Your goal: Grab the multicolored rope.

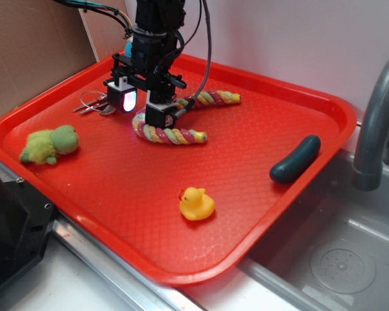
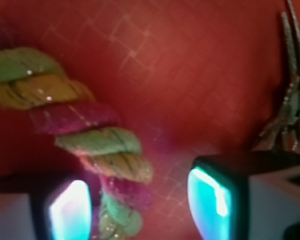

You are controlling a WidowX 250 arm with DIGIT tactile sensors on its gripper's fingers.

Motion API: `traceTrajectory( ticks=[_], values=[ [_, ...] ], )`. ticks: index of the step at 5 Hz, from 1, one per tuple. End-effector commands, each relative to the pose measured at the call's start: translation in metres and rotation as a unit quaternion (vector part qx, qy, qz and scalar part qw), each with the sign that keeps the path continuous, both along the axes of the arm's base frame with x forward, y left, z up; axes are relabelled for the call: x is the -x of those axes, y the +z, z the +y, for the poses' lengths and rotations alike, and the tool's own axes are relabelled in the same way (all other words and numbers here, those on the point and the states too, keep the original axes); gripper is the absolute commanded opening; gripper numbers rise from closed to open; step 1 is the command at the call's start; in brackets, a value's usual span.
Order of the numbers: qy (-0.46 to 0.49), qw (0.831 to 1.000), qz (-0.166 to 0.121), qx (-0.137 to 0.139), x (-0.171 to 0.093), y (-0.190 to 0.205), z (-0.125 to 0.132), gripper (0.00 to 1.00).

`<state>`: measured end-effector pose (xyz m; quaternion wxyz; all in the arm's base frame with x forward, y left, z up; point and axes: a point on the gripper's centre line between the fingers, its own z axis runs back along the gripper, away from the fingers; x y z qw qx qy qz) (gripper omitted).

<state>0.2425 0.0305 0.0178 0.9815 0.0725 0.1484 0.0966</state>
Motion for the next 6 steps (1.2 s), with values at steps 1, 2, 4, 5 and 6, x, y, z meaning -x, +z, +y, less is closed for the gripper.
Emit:
traceTrajectory(
  ticks=[1, 2, 4, 5, 6],
  values=[
    [0.014, 1.0, 0.005, -0.014, 0.006, 0.003, 0.008, 0.0],
    [0.009, 1.0, 0.008, -0.004, 0.007, 0.003, 0.011, 0.0],
    [0.007, 1.0, -0.007, -0.012, 0.0, 0.023, 0.01, 0.0],
    [-0.044, 0.992, -0.118, 0.007, -0.008, 0.06, 0.008, 0.0],
    [-0.054, 0.979, -0.195, 0.006, -0.015, 0.112, 0.003, 0.0]
  ],
)
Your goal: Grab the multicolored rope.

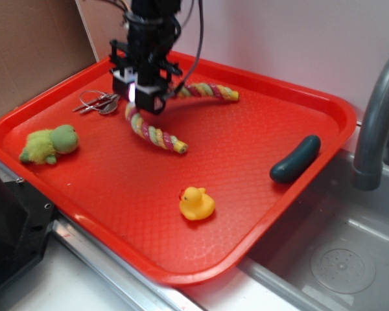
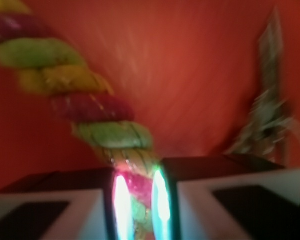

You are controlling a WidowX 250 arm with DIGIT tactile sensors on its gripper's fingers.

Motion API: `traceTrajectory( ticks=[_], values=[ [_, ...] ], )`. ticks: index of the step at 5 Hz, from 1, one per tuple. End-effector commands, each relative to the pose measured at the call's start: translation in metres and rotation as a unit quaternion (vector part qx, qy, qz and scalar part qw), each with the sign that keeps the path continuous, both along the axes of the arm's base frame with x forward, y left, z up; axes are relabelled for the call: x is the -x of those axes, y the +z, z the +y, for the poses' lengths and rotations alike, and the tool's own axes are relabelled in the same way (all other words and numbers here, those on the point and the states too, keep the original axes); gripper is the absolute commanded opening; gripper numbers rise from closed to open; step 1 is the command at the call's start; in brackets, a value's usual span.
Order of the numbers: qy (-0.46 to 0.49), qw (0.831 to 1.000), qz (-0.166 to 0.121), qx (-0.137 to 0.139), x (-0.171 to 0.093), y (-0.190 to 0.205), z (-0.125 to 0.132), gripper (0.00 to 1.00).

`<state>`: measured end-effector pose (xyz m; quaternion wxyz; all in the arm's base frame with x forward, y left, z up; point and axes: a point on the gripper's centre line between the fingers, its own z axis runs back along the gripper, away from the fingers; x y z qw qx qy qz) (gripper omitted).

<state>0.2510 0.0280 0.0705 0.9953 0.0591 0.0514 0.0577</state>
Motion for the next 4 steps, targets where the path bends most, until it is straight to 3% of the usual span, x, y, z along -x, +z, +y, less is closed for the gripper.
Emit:
traceTrajectory(
  ticks=[1, 2, 3, 4],
  values=[
    [0.005, 0.993, -0.117, 0.031, -0.013, 0.109, -0.001, 0.0],
    [-0.003, 0.995, -0.101, 0.024, -0.014, 0.158, -0.007, 0.0],
    [-0.028, 0.995, -0.091, 0.033, -0.016, 0.187, -0.007, 0.0],
    [-0.022, 0.995, -0.098, 0.02, -0.011, 0.197, -0.003, 0.0]
  ],
)
